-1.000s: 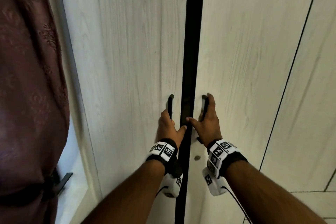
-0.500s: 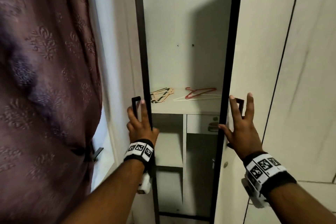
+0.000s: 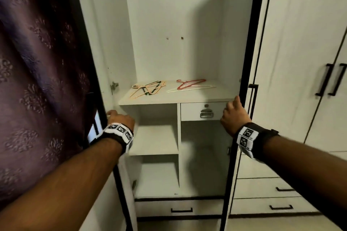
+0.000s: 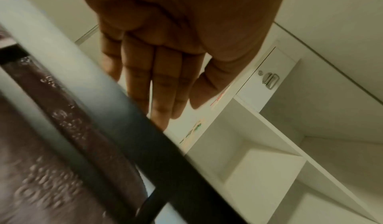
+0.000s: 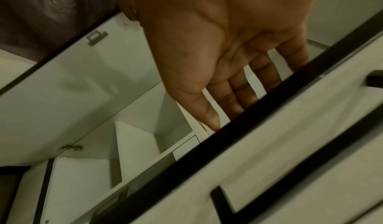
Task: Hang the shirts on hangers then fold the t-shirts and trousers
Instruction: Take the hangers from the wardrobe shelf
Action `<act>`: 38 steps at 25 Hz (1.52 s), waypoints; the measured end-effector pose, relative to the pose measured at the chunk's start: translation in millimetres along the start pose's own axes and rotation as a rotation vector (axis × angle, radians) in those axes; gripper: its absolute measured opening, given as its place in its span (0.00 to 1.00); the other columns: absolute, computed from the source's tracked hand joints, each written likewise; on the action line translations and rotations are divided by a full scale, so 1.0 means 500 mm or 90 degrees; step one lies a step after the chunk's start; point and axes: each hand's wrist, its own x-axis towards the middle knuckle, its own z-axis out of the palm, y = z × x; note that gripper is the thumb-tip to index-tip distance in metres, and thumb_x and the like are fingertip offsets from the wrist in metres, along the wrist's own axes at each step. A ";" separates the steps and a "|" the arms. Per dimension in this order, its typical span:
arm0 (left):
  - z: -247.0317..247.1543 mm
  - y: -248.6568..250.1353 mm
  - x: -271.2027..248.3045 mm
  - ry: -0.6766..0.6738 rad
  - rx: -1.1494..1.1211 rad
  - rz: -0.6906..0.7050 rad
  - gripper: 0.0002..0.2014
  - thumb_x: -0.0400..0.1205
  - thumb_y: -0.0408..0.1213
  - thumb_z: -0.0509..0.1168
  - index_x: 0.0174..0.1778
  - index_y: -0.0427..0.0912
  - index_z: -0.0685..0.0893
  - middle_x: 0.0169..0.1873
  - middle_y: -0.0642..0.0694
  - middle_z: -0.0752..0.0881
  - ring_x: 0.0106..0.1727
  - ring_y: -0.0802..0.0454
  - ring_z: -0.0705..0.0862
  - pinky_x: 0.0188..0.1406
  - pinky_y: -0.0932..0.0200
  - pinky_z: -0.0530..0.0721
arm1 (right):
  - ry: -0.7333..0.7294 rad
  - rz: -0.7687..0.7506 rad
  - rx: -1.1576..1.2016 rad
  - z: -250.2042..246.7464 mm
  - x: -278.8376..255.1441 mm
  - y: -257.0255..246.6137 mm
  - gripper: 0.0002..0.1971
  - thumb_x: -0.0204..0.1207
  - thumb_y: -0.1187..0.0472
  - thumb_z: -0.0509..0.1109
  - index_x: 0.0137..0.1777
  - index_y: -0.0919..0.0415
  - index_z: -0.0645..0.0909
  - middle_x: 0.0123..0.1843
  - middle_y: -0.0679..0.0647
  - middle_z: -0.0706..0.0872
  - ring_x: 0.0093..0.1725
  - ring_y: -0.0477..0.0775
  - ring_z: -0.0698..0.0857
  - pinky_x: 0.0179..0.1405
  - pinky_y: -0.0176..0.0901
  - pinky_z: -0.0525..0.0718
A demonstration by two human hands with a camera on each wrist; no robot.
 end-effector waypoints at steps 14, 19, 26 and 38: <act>0.012 0.013 0.090 -0.024 -0.210 -0.130 0.22 0.79 0.39 0.62 0.70 0.43 0.73 0.68 0.37 0.78 0.69 0.31 0.75 0.63 0.19 0.68 | -0.235 0.237 0.201 0.080 0.012 0.078 0.21 0.82 0.59 0.58 0.75 0.56 0.73 0.74 0.59 0.75 0.74 0.69 0.71 0.72 0.73 0.66; -0.009 0.072 0.173 0.018 -0.292 -0.062 0.17 0.79 0.43 0.62 0.64 0.48 0.77 0.64 0.44 0.81 0.63 0.41 0.82 0.62 0.42 0.79 | -0.137 0.198 0.302 0.110 0.113 0.077 0.19 0.80 0.60 0.60 0.70 0.56 0.77 0.68 0.58 0.78 0.69 0.65 0.75 0.66 0.63 0.74; -0.005 0.124 0.320 0.006 -0.409 -0.050 0.18 0.74 0.45 0.63 0.59 0.45 0.78 0.59 0.43 0.83 0.56 0.42 0.83 0.50 0.55 0.81 | -0.068 0.145 0.405 0.139 0.319 0.059 0.19 0.78 0.52 0.66 0.68 0.56 0.78 0.66 0.57 0.77 0.68 0.63 0.75 0.66 0.60 0.76; 0.030 0.077 0.785 0.038 -0.502 -0.055 0.21 0.78 0.46 0.63 0.66 0.44 0.78 0.66 0.41 0.80 0.63 0.42 0.80 0.60 0.53 0.79 | -0.022 0.072 0.502 0.151 0.820 0.032 0.19 0.73 0.55 0.73 0.63 0.58 0.78 0.64 0.58 0.80 0.64 0.63 0.81 0.56 0.49 0.79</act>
